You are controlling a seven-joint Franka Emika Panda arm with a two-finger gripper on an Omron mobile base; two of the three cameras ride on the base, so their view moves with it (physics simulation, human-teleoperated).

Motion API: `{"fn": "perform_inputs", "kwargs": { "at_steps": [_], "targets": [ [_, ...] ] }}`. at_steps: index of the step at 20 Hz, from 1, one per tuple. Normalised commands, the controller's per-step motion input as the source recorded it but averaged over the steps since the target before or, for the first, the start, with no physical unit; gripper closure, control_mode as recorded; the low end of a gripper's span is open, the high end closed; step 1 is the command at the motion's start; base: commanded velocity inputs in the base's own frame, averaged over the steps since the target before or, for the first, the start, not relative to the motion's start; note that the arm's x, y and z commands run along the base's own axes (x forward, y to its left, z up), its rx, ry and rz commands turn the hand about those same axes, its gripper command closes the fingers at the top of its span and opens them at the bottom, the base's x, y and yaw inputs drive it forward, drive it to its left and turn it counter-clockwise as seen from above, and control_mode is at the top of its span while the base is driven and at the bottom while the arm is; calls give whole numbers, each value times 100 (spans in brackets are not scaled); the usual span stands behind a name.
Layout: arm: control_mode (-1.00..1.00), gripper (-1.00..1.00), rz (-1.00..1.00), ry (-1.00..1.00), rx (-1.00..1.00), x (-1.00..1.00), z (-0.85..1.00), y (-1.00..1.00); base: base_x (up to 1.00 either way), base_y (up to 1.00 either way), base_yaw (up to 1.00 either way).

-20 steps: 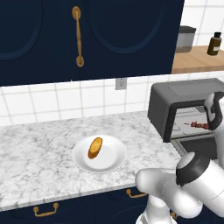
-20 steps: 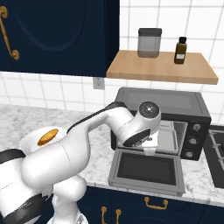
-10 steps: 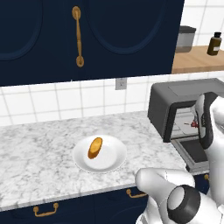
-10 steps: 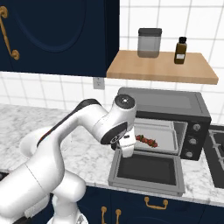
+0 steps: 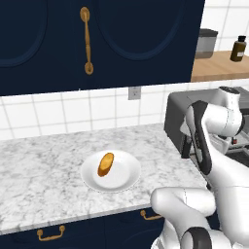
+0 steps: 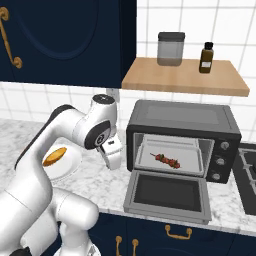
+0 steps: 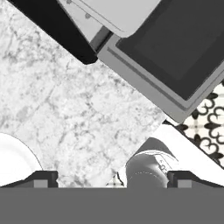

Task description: Pick up the kebab skewer and baguette bread, and place them inside the toaster oven. Close the toaster oven door and start by setting the timer.

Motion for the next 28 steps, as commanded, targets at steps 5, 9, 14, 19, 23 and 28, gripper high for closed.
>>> {"fn": "perform_inputs", "kwargs": {
  "at_steps": [5,9,14,19,23,28],
  "targets": [
    [-100,-100,2,5,-1,0,-9,85,0,0,0],
    [-100,-100,10,9,-5,1,0,79,0,0,0],
    [-100,-100,7,2,-7,14,-13,85,0,0,0],
    [-100,-100,4,0,0,18,-38,64,0,0,0],
    [-100,-100,3,0,0,34,-17,49,0,0,0],
    [-100,-100,1,0,1,45,-6,48,0,0,0]
  ]
}}
